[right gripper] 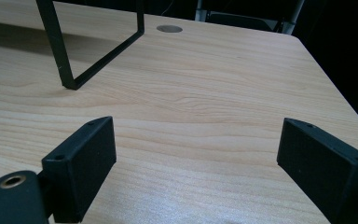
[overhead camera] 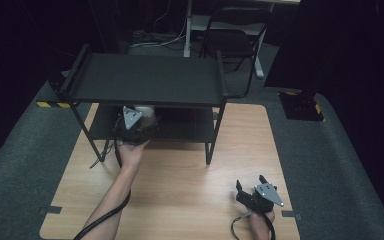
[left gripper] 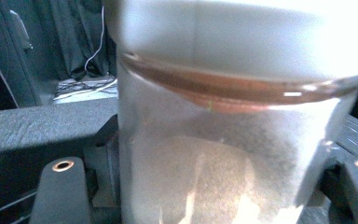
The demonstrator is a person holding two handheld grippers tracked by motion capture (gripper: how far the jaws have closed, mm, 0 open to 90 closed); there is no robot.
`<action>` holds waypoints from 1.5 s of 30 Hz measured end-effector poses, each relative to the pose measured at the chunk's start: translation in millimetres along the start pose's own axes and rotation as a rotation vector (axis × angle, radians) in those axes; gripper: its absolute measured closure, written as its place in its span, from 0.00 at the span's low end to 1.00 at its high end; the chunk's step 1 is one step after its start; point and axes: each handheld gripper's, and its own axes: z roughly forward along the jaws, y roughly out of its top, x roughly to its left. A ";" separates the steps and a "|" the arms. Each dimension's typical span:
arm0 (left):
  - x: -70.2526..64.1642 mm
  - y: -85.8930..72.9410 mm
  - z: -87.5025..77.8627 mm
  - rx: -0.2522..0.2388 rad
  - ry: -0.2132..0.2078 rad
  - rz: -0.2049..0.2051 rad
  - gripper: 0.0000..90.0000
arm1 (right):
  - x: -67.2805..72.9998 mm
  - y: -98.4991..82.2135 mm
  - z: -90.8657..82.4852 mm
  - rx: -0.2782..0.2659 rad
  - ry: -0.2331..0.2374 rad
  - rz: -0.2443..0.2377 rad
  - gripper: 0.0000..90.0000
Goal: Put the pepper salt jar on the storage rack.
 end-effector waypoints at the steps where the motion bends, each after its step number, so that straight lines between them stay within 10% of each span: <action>1: 0.3 -0.2 2.0 -0.003 0.000 -0.005 0.32 | -0.1 0.0 0.0 0.000 0.000 0.001 0.12; 10: 8.5 -3.6 9.2 -0.022 -0.023 0.005 0.32 | 0.1 -0.2 -0.2 -0.001 -0.002 0.003 0.12; 15: 18.2 -6.4 5.3 -0.016 -0.068 0.024 0.13 | -0.3 -0.3 -0.3 -0.002 -0.001 0.004 0.12; 23: 20.5 -26.8 -38.9 -0.013 -0.062 0.023 0.06 | -0.8 -0.5 -0.3 -0.003 0.002 0.004 0.12; 32: 27.0 -85.0 -92.0 0.072 -0.110 0.102 0.06 | 0.3 0.4 0.0 0.004 0.002 -0.002 0.12; 45: 39.2 -140.1 -63.1 0.232 -0.103 -0.014 0.05 | 2.5 2.5 0.7 0.017 -0.007 -0.007 0.12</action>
